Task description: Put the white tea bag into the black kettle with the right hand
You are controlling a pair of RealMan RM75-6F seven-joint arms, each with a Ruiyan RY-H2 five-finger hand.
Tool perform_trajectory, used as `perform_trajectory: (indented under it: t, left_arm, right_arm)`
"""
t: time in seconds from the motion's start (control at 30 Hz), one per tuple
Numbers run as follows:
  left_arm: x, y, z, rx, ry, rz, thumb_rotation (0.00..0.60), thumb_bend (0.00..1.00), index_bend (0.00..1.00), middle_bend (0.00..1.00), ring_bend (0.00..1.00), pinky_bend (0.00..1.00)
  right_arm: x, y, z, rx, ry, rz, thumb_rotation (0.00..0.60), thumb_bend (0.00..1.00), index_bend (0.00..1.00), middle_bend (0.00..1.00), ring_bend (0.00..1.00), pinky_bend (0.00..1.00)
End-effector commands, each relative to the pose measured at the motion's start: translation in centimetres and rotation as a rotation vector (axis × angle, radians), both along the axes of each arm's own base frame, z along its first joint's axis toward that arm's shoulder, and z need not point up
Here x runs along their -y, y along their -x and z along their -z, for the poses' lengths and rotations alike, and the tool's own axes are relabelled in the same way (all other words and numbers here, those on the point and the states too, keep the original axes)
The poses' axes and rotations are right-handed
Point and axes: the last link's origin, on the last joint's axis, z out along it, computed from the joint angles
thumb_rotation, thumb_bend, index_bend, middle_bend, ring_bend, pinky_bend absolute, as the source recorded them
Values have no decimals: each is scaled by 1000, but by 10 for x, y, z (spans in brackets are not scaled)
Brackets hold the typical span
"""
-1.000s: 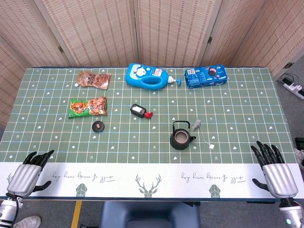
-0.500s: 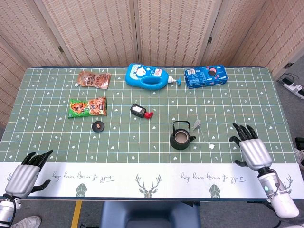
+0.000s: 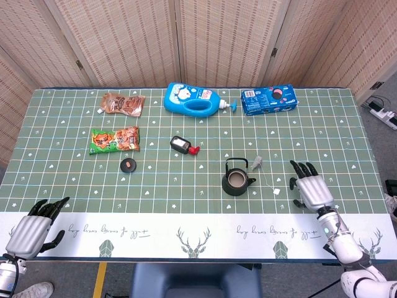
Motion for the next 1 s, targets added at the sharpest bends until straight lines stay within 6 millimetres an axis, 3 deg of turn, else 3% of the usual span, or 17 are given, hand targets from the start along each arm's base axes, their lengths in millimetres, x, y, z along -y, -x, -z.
perform_trajectory:
  t: [0.03, 0.53, 1.0]
  left_arm:
    - [0, 0, 0, 3, 3, 4, 600, 403, 48, 147, 175, 94]
    - [-2, 2, -4, 27, 4, -3, 600, 403, 35, 147, 174, 94]
    - [-1, 1, -6, 32, 5, -1, 600, 402, 40, 147, 175, 94]
  right_arm:
    - [6, -2, 6, -21, -9, -9, 600, 320, 480, 0, 0, 0]
    - [26, -4, 34, -53, -59, 35, 600, 329, 473, 0, 0, 0]
    - [28, -8, 43, -64, -51, 28, 600, 329, 464, 0, 0, 0]
